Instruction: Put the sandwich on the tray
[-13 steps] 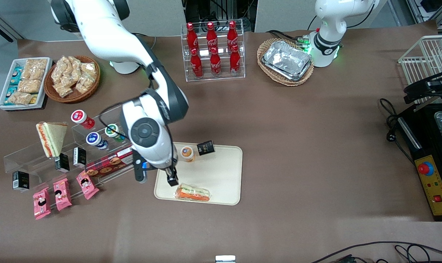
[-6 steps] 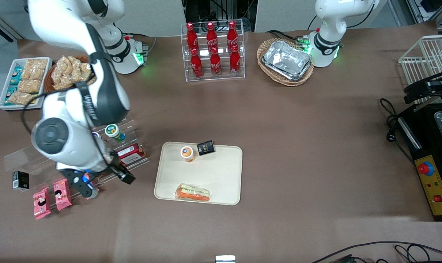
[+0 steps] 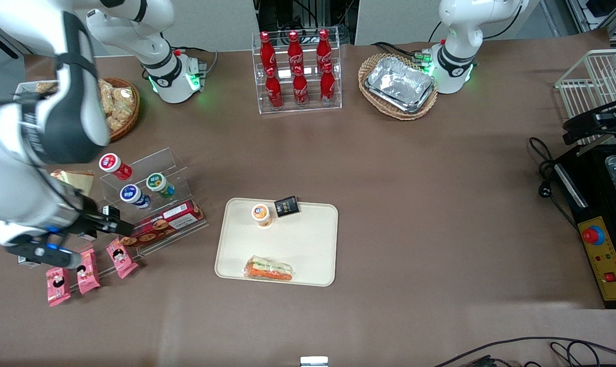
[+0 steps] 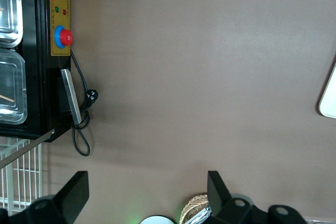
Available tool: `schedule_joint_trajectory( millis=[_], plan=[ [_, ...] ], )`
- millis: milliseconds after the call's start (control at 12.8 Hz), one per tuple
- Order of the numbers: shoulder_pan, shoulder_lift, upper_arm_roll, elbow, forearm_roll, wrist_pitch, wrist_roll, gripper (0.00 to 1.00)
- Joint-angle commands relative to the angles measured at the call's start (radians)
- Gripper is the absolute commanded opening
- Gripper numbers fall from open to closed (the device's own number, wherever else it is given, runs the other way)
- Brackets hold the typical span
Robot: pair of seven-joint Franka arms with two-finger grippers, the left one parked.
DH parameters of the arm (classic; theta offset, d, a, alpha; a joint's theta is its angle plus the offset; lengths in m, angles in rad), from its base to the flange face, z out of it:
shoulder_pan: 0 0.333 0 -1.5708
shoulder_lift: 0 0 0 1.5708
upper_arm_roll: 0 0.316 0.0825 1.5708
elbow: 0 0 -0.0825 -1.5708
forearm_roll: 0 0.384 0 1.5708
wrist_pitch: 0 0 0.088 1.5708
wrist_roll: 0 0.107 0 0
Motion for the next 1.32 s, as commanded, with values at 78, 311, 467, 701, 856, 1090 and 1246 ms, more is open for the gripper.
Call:
schedule_joint_trajectory(
  millis=[78, 311, 467, 701, 856, 1090, 1246],
  plan=[
    [-0.079, -0.098, 0.011, -0.074, -0.001, -0.034, -0.215, 1.00],
    [-0.127, -0.196, 0.010, -0.178, -0.015, 0.018, -0.287, 0.94],
    [-0.148, -0.256, 0.007, -0.244, -0.016, 0.044, -0.339, 0.86],
    [-0.191, -0.292, 0.005, -0.272, -0.022, 0.044, -0.427, 0.79],
    [-0.217, -0.321, 0.005, -0.301, -0.024, 0.046, -0.468, 0.79],
    [-0.247, -0.352, 0.005, -0.339, -0.047, 0.066, -0.510, 0.86],
    [-0.265, -0.350, 0.005, -0.336, -0.047, 0.069, -0.565, 1.00]
  ],
)
